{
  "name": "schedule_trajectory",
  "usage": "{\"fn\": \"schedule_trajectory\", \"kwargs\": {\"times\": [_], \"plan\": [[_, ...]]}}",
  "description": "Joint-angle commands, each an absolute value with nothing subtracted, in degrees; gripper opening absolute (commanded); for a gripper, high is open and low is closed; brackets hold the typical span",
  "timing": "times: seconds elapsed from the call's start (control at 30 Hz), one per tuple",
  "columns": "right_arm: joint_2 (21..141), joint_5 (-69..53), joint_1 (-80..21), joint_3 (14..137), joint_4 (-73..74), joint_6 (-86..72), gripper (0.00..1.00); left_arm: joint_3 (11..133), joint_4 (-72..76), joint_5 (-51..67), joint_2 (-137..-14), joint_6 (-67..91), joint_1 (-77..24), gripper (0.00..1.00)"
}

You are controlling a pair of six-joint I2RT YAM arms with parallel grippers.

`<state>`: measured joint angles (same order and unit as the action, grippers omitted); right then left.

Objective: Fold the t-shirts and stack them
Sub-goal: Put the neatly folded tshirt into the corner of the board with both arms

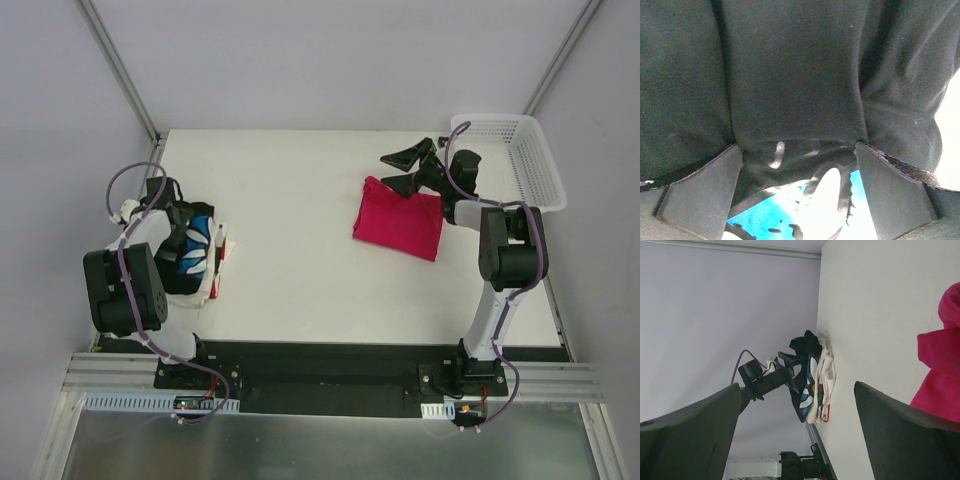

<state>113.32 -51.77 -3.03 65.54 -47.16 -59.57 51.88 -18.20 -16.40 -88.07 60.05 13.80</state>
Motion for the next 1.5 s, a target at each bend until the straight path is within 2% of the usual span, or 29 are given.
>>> {"fn": "schedule_trajectory", "kwargs": {"times": [0.0,0.33,0.47,0.57,0.8,1.17,1.47], "plan": [[112.2,-51.9,-3.0,68.9,-52.6,-61.9,0.96,59.1,-16.5,1.0,-102.3,63.5,4.8,0.94],[112.8,-52.2,-3.6,70.7,-52.5,-62.3,0.96,85.1,-15.9,7.2,-119.5,60.6,-9.6,0.95],[112.1,-52.5,-4.0,69.2,-52.4,-61.9,0.96,88.2,-15.6,8.5,-121.1,60.1,-10.7,0.96],[110.9,-52.5,-3.9,67.9,-52.4,-61.7,0.96,85.9,-15.3,7.5,-119.0,59.0,-10.8,0.96],[109.5,-52.9,-3.9,66.4,-52.0,-60.6,0.96,74.1,-12.8,3.8,-105.3,57.0,-10.9,0.97],[111.3,-53.8,-4.7,67.0,-51.0,-59.2,0.96,73.7,-18.5,3.9,-83.1,50.7,-11.4,0.99],[110.0,-53.6,-5.0,65.1,-51.2,-58.2,0.96,52.1,-15.2,-3.4,-69.7,51.6,-14.4,0.99]]}}
